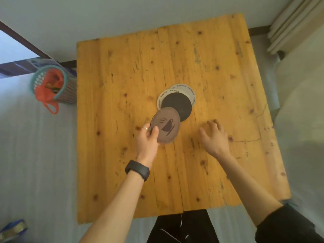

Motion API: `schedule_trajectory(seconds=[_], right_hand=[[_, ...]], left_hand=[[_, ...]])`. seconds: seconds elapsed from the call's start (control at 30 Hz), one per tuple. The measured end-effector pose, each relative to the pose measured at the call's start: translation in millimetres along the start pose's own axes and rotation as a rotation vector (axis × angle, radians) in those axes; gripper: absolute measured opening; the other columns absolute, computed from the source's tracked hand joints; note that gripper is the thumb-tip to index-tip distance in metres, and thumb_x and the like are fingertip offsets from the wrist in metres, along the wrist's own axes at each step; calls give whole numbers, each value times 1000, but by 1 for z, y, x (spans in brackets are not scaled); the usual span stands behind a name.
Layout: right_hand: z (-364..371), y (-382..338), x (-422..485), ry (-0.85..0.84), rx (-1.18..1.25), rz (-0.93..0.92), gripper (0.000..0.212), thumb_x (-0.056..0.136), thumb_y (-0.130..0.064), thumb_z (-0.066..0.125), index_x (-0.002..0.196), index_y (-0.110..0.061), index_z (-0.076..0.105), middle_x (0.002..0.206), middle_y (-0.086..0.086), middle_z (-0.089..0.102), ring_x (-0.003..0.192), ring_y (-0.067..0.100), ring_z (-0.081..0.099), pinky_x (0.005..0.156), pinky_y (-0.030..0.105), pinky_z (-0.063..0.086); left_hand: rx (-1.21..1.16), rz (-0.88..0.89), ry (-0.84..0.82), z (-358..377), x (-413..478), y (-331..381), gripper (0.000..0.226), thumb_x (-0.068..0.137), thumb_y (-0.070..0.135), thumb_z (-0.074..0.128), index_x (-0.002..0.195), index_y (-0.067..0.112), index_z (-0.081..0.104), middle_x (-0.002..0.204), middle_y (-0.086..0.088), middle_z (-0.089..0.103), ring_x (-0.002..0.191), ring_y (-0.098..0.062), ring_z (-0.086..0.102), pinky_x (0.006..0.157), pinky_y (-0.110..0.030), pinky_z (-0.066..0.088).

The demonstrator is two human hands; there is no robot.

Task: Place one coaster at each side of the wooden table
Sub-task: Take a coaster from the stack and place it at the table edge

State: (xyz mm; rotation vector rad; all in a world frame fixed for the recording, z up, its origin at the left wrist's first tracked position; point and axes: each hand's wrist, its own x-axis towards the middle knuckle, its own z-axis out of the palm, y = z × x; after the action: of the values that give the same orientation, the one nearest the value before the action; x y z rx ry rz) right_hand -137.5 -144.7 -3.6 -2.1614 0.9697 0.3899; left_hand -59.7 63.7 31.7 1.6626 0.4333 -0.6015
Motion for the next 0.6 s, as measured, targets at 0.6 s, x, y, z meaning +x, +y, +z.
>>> schedule_trajectory(seconds=[0.6], right_hand=[[52, 63, -153, -306, 619, 316, 9, 93, -27, 71, 100, -22, 71, 93, -2, 76, 85, 10, 74, 73, 31, 62]], left_hand=[[147, -414, -368, -42, -90, -127, 39, 94, 19, 64, 132, 22, 56, 113, -11, 68, 105, -25, 68, 85, -43, 59]])
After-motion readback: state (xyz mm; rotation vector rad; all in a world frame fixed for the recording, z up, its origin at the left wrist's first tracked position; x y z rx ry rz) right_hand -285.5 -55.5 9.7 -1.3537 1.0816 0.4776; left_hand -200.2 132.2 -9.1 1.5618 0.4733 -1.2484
